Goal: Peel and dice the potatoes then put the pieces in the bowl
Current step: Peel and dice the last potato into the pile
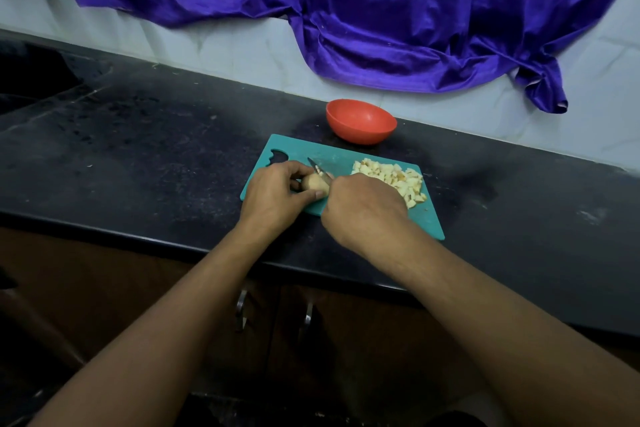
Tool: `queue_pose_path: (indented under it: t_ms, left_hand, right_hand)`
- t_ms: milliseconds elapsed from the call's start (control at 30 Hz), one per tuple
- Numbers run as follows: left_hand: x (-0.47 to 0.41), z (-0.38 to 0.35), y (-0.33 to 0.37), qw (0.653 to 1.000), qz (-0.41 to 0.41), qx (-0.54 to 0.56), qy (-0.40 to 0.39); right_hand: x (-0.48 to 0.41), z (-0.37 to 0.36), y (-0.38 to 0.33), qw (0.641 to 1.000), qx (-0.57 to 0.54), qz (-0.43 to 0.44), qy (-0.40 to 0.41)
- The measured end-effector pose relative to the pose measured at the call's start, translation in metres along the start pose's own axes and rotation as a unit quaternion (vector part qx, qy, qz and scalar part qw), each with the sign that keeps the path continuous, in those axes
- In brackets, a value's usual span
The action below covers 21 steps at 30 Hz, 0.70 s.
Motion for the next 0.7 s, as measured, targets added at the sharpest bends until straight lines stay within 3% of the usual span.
queue_pose_path:
  t_ms: [300, 700]
  left_hand:
    - [-0.003, -0.001, -0.001, 1.0, -0.013, -0.006, 0.006]
    - [-0.002, -0.003, -0.003, 1.0, 0.022, 0.017, 0.0]
  right_hand:
    - [-0.027, -0.028, -0.012, 1.0, -0.001, -0.01, -0.011]
    - [0.005, -0.049, 0.01, 1.0, -0.002, -0.019, -0.011]
Point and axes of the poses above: each hand's wrist, its own x-axis away from the middle knuckle, its own z-axis out of the back of the hand, y = z × x, the point moved 1 cm from there along -x, towards the middle knuckle, and after that the axes turned 2 degrees about y, right-handed, at the moved point
